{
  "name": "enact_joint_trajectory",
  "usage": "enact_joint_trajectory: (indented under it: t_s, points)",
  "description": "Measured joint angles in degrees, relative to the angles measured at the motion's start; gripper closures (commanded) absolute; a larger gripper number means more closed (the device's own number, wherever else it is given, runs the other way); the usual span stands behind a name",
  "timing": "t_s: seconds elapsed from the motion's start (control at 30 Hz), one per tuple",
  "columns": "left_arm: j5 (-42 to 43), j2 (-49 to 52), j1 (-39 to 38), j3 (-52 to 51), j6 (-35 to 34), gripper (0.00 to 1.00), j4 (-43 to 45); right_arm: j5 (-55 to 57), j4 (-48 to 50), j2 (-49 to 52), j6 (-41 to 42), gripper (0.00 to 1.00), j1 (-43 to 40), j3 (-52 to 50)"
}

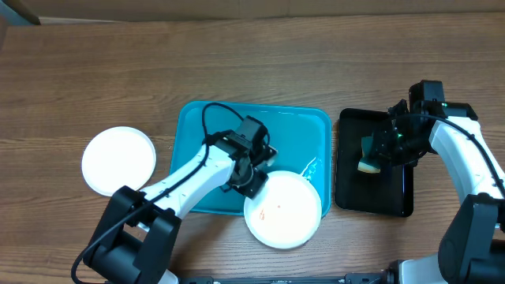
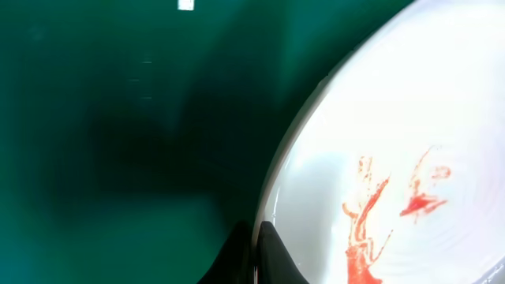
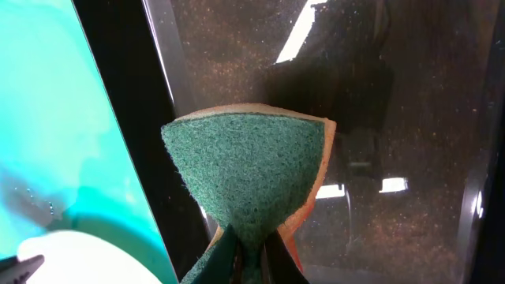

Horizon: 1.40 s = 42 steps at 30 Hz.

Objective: Clean dirty plates on tray and stack at the side
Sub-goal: 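Grip lower white plate and drag it up to tray center, then scrub the white plate with the sponge in the right gripper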

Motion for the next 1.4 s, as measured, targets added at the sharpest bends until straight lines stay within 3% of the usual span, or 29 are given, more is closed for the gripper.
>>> enact_joint_trajectory:
  t_s: [0.37, 0.63, 0.97, 1.4]
  points:
    - [1.4, -0.1, 13.6, 2.1, -14.1, 0.96, 1.7, -7.9, -0.8, 0.0, -5.9, 0.96, 1.6, 0.2]
    - [2.8, -0.1, 12.0, 2.1, -18.1, 0.96, 1.4, -10.8, 6.0, 0.0, -8.7, 0.96, 17.2, 1.7]
    - [2.7, -0.1, 11.5, 2.1, -22.5, 0.96, 1.5, -3.9, 16.9, 0.6, 1.6, 0.96, 36.7, 1.7]
    - [3.2, -0.1, 11.5, 2.1, -24.7, 0.96, 2.6, -1.4, 23.5, 7.9, 11.8, 0.96, 46.5, 1.7]
